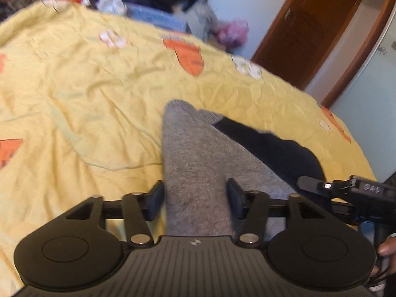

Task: Fold small clothes
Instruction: 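Open the left gripper and lift it off the folded sweater, then grasp the folded sweater end with the left gripper while the right gripper grasps it too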

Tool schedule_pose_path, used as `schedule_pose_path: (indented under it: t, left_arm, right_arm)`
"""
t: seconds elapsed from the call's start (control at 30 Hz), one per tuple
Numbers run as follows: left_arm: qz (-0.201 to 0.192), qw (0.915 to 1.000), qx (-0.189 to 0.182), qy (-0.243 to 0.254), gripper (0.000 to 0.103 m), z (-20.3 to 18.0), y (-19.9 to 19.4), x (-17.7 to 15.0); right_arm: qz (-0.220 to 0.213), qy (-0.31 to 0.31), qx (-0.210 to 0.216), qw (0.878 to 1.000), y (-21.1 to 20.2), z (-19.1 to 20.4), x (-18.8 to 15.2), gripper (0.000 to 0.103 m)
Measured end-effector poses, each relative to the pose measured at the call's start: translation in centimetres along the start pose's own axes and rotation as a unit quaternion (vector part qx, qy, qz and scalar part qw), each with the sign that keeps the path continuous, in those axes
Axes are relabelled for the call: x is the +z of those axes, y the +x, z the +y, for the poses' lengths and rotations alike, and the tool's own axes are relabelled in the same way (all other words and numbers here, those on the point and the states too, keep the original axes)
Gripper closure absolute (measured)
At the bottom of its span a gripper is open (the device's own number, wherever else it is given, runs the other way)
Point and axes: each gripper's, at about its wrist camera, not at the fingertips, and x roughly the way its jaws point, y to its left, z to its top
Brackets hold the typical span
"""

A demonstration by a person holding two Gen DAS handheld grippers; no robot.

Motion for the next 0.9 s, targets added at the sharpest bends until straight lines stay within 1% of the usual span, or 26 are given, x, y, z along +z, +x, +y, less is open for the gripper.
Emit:
schedule_pose_path:
  t: [0.03,0.07,0.1,0.13,0.17,0.23,0.27,0.3,0.33,0.37,0.43,0.5,0.53,0.57,0.6,0.67,0.7,0.73,0.77,0.8,0.83,0.87,0.9]
  left_arm:
    - [-0.017,0.9998,0.01,0.007,0.037,-0.3,-1.2,-0.5]
    - [-0.037,0.999,0.013,0.02,0.037,-0.6,-2.9,-1.2]
    - [-0.059,0.9974,0.009,0.041,0.037,-1.1,-4.7,-2.1]
    - [-0.085,0.9938,0.001,0.072,0.036,-1.7,-6.7,-3.3]
    - [-0.112,0.9872,-0.003,0.113,0.027,-2.4,-8.8,-4.8]
    - [-0.151,0.9695,0.012,0.193,0.013,-3.4,-12.0,-8.7]
    - [-0.157,0.962,0.026,0.222,0.014,-3.7,-13.0,-10.4]
    - [-0.153,0.9568,0.04,0.244,0.014,-4.0,-13.6,-12.0]
    - [-0.142,0.9554,0.043,0.256,0.014,-4.1,-13.8,-13.0]
    - [-0.128,0.9565,0.042,0.259,0.014,-4.0,-13.9,-13.8]
    - [-0.107,0.9612,0.055,0.248,0.014,-3.5,-13.3,-14.7]
    - [-0.1,0.9654,0.06,0.233,0.029,-3.0,-12.6,-14.7]
    - [-0.092,0.9674,0.063,0.228,0.048,-2.9,-12.1,-14.4]
    - [-0.082,0.9681,0.063,0.228,0.059,-2.9,-11.5,-14.2]
    - [-0.076,0.9668,0.066,0.235,0.06,-3.0,-10.9,-14.1]
    - [-0.07,0.9612,0.075,0.256,0.061,-3.3,-10.0,-14.4]
    - [-0.074,0.9589,0.078,0.262,0.06,-3.5,-9.9,-14.4]
    - [-0.079,0.9572,0.077,0.268,0.061,-3.8,-9.9,-14.4]
    - [-0.08,0.9561,0.075,0.272,0.07,-3.9,-10.0,-14.3]
    - [-0.079,0.9566,0.073,0.271,0.078,-3.9,-10.2,-14.1]
    - [-0.073,0.9608,0.065,0.259,0.086,-3.6,-10.4,-13.7]
    - [-0.071,0.9658,0.058,0.243,0.088,-3.2,-10.8,-13.4]
    - [-0.071,0.969,0.055,0.23,0.089,-2.7,-11.4,-13.3]
  right_arm:
    - [-0.002,0.009,0.001,1.0,-0.7,0.0,-0.1,0.052]
    - [-0.007,0.008,-0.007,1.0,-1.6,0.1,-0.2,0.048]
    - [-0.015,-0.005,-0.015,1.0,-2.7,0.5,-0.3,0.044]
    - [-0.026,-0.023,-0.019,0.999,-4.0,0.9,-0.6,0.038]
    - [-0.036,-0.038,-0.018,0.998,-5.3,1.2,-0.8,0.037]
    - [-0.036,-0.056,-0.009,0.998,-7.1,1.9,-1.5,0.037]
    - [-0.031,-0.066,-0.003,0.997,-7.8,2.2,-2.1,0.037]
    - [-0.025,-0.078,0.001,0.997,-8.5,2.6,-2.9,0.037]
    - [-0.018,-0.092,0.004,0.996,-8.9,3.1,-3.9,0.037]
    - [-0.01,-0.106,0.003,0.994,-9.3,3.5,-5.1,0.037]
    - [0.001,-0.132,-0.01,0.991,-9.8,4.0,-7.5,0.037]
    - [0.006,-0.147,-0.027,0.989,-10.1,4.2,-9.5,0.037]
    - [0.011,-0.147,-0.031,0.989,-10.1,4.2,-10.1,0.038]
    - [0.016,-0.144,-0.032,0.989,-10.0,4.0,-10.7,0.043]
    - [0.021,-0.141,-0.032,0.989,-9.9,4.0,-11.0,0.045]
    - [0.024,-0.134,-0.037,0.99,-9.7,3.8,-11.3,0.056]
    - [0.027,-0.13,-0.04,0.99,-9.5,3.7,-11.3,0.058]
    - [0.031,-0.127,-0.042,0.991,-9.2,3.6,-11.2,0.066]
    - [0.041,-0.126,-0.045,0.99,-8.8,3.5,-11.1,0.079]
    - [0.049,-0.125,-0.048,0.99,-8.5,3.6,-11.2,0.085]
    - [0.049,-0.124,-0.041,0.99,-8.6,3.8,-11.2,0.085]
    - [0.048,-0.119,-0.024,0.991,-9.0,4.1,-11.3,0.085]
    - [0.047,-0.111,-0.006,0.993,-9.4,4.4,-11.3,0.086]
